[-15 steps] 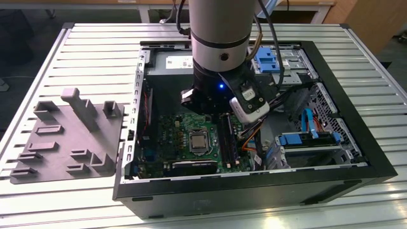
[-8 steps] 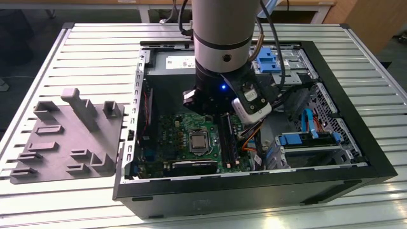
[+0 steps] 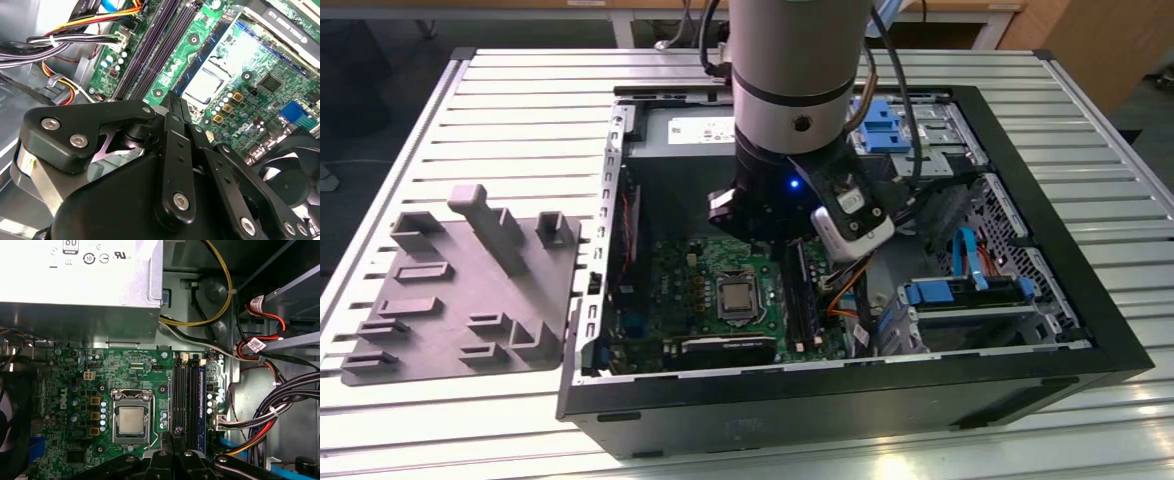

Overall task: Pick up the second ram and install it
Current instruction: 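Insert the second ram into the second slot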

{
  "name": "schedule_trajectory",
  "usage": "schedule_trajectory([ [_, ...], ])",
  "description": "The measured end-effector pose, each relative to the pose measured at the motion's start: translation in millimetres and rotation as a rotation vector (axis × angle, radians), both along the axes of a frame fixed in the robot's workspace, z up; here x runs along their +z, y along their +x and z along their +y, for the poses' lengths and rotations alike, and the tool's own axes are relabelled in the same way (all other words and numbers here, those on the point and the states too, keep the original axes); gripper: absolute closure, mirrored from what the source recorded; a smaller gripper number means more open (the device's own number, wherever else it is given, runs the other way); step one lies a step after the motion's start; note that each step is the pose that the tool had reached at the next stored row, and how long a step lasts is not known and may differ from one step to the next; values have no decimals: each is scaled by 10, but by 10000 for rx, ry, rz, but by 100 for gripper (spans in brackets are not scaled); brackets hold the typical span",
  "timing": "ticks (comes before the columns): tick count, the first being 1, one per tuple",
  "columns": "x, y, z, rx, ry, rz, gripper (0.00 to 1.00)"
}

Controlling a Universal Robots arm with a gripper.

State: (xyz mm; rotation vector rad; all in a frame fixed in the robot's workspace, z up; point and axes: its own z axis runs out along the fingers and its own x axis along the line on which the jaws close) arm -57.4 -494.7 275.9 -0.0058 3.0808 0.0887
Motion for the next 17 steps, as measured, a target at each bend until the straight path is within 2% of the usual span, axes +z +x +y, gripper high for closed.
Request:
schedule_trajectory([
  [17, -66, 66, 0, -6, 0, 0, 88],
])
